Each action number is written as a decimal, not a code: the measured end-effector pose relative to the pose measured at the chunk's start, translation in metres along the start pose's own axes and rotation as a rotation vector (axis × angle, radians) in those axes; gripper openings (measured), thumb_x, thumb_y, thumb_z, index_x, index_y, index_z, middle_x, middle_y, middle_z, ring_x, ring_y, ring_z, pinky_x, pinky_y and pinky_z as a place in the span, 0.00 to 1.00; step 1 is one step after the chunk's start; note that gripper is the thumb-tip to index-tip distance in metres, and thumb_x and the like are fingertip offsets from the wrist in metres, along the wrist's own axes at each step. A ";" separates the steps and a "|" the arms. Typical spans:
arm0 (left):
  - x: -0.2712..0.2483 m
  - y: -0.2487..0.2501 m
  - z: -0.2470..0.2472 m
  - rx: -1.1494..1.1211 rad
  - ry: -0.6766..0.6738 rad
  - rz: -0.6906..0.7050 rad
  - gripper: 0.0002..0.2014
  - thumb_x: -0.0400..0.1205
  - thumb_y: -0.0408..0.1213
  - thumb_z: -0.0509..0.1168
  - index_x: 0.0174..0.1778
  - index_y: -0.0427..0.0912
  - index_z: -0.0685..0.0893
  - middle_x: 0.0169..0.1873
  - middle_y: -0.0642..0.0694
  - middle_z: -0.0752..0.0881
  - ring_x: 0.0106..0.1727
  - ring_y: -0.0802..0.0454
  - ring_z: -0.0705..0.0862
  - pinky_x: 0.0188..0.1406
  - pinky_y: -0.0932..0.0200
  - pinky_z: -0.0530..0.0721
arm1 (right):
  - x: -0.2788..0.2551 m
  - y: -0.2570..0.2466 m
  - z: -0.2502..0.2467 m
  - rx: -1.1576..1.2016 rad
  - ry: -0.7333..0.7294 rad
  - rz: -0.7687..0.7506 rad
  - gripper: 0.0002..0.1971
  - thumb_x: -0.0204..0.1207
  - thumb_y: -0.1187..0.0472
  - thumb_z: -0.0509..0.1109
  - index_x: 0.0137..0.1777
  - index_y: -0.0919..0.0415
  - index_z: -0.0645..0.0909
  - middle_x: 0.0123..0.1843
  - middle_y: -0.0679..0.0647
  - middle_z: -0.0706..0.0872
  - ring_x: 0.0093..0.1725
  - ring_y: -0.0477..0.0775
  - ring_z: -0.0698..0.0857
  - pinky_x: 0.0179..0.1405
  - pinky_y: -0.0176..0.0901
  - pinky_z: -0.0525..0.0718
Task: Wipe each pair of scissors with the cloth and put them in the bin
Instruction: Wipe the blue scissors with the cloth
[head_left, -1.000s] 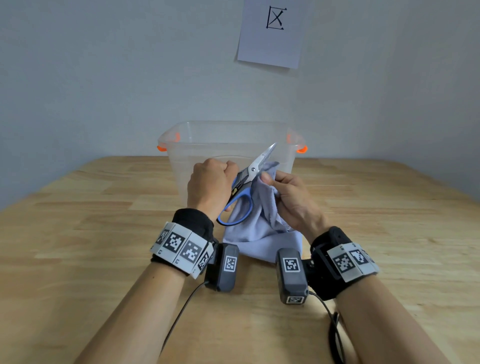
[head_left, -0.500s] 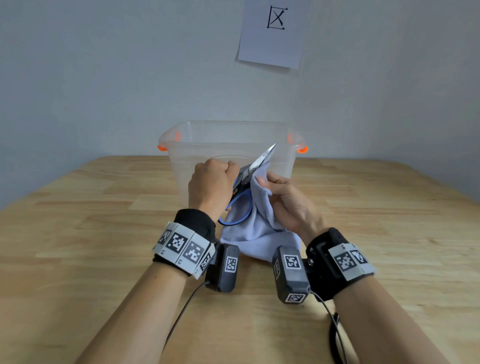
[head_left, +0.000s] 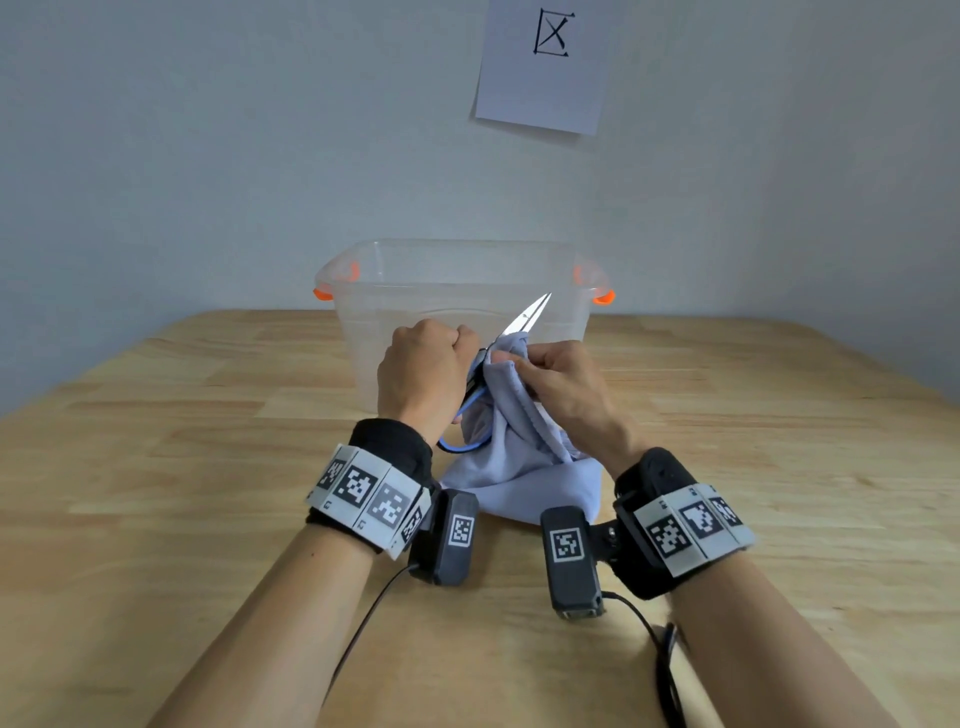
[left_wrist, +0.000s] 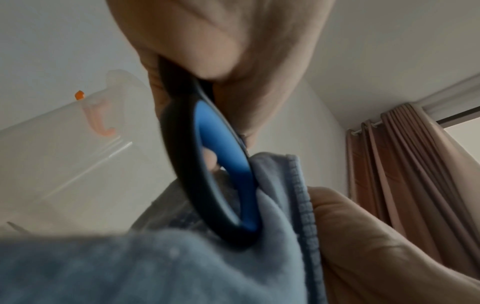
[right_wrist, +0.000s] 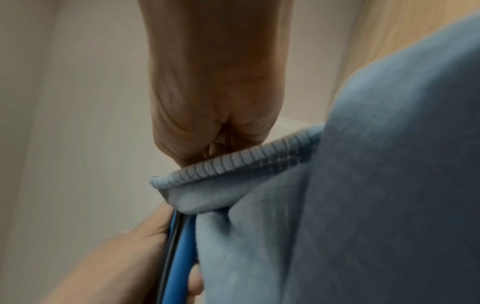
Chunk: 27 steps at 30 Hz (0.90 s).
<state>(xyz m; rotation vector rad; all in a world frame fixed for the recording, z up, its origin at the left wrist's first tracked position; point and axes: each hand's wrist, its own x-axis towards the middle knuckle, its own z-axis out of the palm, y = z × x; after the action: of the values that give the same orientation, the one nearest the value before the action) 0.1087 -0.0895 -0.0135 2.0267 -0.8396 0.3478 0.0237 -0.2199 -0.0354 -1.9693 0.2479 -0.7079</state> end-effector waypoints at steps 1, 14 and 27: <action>0.000 0.000 0.000 -0.010 -0.006 -0.009 0.27 0.83 0.39 0.59 0.16 0.40 0.65 0.16 0.38 0.69 0.25 0.30 0.83 0.23 0.49 0.77 | 0.001 0.001 0.000 -0.011 0.005 0.003 0.24 0.83 0.62 0.69 0.23 0.60 0.70 0.20 0.45 0.68 0.25 0.44 0.66 0.27 0.36 0.66; 0.002 -0.003 -0.004 -0.041 0.008 -0.036 0.26 0.83 0.35 0.58 0.16 0.41 0.63 0.13 0.45 0.65 0.18 0.36 0.80 0.19 0.58 0.68 | -0.003 0.011 -0.008 0.473 0.033 0.198 0.14 0.84 0.75 0.56 0.43 0.70 0.82 0.31 0.58 0.86 0.35 0.54 0.86 0.34 0.40 0.85; 0.001 0.001 -0.002 0.016 0.014 0.005 0.27 0.85 0.39 0.59 0.17 0.40 0.64 0.16 0.40 0.67 0.28 0.28 0.80 0.26 0.49 0.74 | -0.003 0.010 0.015 0.518 -0.038 0.142 0.18 0.79 0.52 0.75 0.46 0.71 0.88 0.47 0.76 0.87 0.49 0.66 0.87 0.61 0.65 0.84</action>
<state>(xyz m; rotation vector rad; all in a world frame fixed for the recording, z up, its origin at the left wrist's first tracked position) 0.1086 -0.0888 -0.0113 2.0346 -0.8360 0.3725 0.0309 -0.2123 -0.0502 -1.4548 0.1585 -0.5727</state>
